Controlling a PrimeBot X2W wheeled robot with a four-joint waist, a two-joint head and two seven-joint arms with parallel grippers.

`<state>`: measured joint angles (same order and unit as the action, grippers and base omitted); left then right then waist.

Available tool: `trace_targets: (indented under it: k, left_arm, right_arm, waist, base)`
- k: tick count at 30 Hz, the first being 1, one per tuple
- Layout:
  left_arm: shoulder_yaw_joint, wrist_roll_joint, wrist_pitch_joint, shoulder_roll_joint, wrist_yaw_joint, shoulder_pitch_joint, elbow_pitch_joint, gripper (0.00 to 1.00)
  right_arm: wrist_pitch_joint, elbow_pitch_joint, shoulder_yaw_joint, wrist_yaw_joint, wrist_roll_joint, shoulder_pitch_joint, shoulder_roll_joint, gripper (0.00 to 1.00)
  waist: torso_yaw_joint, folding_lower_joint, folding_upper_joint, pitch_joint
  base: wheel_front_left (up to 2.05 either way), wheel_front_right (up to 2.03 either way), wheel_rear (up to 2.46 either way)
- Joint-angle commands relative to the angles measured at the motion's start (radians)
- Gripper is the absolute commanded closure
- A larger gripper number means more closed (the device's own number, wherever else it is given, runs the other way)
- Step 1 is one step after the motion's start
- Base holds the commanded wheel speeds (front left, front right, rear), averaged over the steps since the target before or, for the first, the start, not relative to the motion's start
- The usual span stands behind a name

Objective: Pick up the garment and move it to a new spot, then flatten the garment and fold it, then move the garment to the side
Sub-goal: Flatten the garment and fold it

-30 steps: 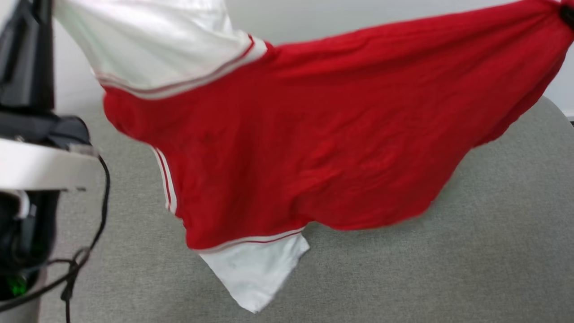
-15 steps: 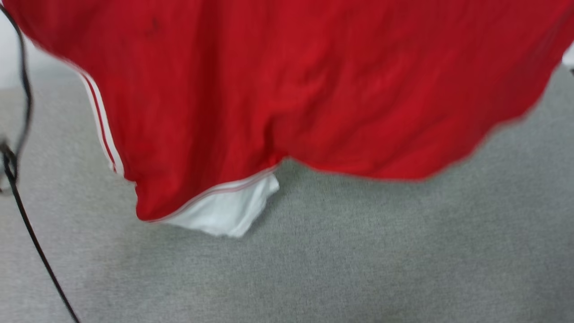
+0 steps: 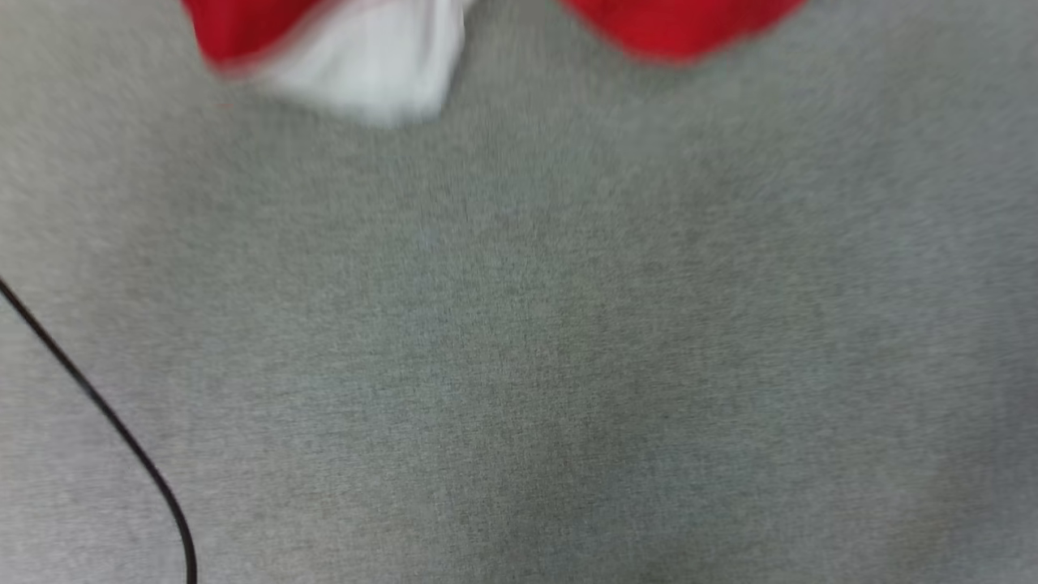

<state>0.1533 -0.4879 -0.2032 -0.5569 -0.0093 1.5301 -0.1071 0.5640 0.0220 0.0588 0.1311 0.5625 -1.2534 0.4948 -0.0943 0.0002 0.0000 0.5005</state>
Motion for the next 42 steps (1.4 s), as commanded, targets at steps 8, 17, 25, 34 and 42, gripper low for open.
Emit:
trace_targets:
  k: [8, 17, 25, 34, 42]
  left_arm:
    - [0.050, 0.059, 0.110, 0.042, -0.041, 0.285, -0.314, 1.00]
    - [0.104, 0.076, 0.227, 0.092, -0.072, 0.274, -0.492, 1.00]
    - [0.179, 0.062, 0.339, 0.157, -0.096, 0.029, -0.534, 1.00]
    - [0.213, -0.007, 0.401, 0.212, -0.089, -0.382, -0.486, 1.00]
    - [0.230, -0.064, 0.362, 0.182, -0.055, -0.768, -0.376, 1.00]
  right_arm:
    - [-0.188, 0.256, 0.053, -0.001, -0.104, -0.224, -0.061, 1.00]
    - [-0.360, 0.443, 0.084, -0.001, -0.135, -0.244, -0.117, 1.00]
    - [-0.482, 0.550, 0.149, -0.001, -0.109, -0.112, -0.168, 1.00]
    - [-0.542, 0.592, 0.240, -0.001, -0.008, 0.173, -0.154, 1.00]
    - [-0.544, 0.576, 0.308, -0.001, 0.098, 0.431, -0.110, 1.00]
  waist:
    - [0.008, -0.0002, 0.0000, 0.155]
    - [0.022, -0.0002, 0.0000, 0.191]
    - [0.051, -0.0002, 0.0000, 0.149]
    - [0.080, -0.0002, 0.0000, 0.008]
    - [0.113, -0.0002, 0.0000, -0.144]
  base:
    - [0.00, 0.00, 0.00]
    - [0.00, 0.00, 0.00]
    - [0.00, 0.00, 0.00]
    - [0.00, 0.00, 0.00]
    - [0.00, 0.00, 0.00]
